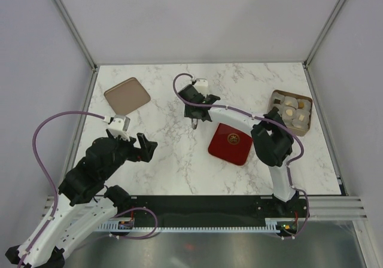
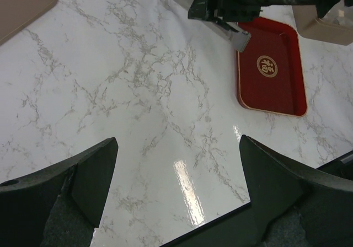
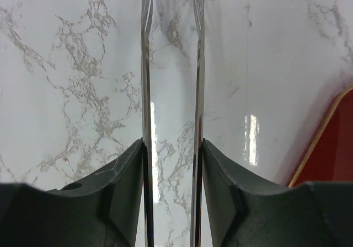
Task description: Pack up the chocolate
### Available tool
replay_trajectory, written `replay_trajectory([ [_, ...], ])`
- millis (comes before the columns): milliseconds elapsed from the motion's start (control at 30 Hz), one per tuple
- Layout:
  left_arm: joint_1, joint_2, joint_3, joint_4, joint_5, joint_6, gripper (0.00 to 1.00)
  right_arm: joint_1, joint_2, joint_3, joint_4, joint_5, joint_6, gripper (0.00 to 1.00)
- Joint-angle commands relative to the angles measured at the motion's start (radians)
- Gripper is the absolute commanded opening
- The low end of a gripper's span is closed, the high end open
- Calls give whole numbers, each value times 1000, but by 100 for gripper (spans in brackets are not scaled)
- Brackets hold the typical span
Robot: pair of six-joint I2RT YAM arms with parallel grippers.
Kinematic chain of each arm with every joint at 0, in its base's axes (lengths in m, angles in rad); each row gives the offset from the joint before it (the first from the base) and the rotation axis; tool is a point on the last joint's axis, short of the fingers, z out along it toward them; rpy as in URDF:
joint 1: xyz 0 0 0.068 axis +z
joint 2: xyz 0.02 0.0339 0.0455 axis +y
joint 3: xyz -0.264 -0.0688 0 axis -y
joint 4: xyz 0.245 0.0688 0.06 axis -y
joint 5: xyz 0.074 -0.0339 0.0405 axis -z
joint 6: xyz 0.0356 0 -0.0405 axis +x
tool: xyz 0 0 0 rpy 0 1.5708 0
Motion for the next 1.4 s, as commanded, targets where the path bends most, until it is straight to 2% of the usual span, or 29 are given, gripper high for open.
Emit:
replay_trajectory([
  [0, -5, -7, 1, 11, -47, -25, 100, 33, 61, 45, 98, 89, 71, 52],
  [167, -5, -12, 1, 8, -58, -28, 100, 69, 127, 42, 124, 80, 74, 56],
  [433, -5, 7, 4, 4, -63, -29, 100, 90, 136, -4, 129, 80, 95, 73],
  [467, -5, 7, 4, 2, -69, -31, 100, 89, 132, -4, 129, 75, 95, 76],
  [600, -5, -1, 5, -2, -92, -39, 100, 89, 113, 4, 102, 78, 72, 98],
  [733, -5, 4, 10, -9, -106, -43, 100, 89, 72, -8, 86, 49, 54, 98],
  [833, -5, 16, 19, -13, -126, -43, 100, 89, -5, -47, 74, 0, 20, 97],
  [933, -5, 68, 54, -13, -132, -14, 100, 89, -152, -142, 68, -52, -23, 96],
  [1033, -4, 195, 113, -12, -217, 29, 100, 90, -340, -286, 80, -70, -52, 94],
  [1133, -1, 393, 238, -10, -268, 96, 100, 89, -584, -450, 111, -92, -113, 95],
  [1233, 25, 604, 306, 14, -340, 179, 99, 90, -750, -577, 117, -90, -113, 95],
  [1267, 66, 652, 341, 46, -342, 198, 99, 90, -785, -626, 121, -102, -115, 95],
  [1333, 126, 793, 375, 82, -255, 241, 97, 89, -851, -666, 120, -107, -116, 94],
  [1367, 195, 841, 406, 129, -209, 253, 96, 90, -918, -698, 111, -112, -112, 94],
])
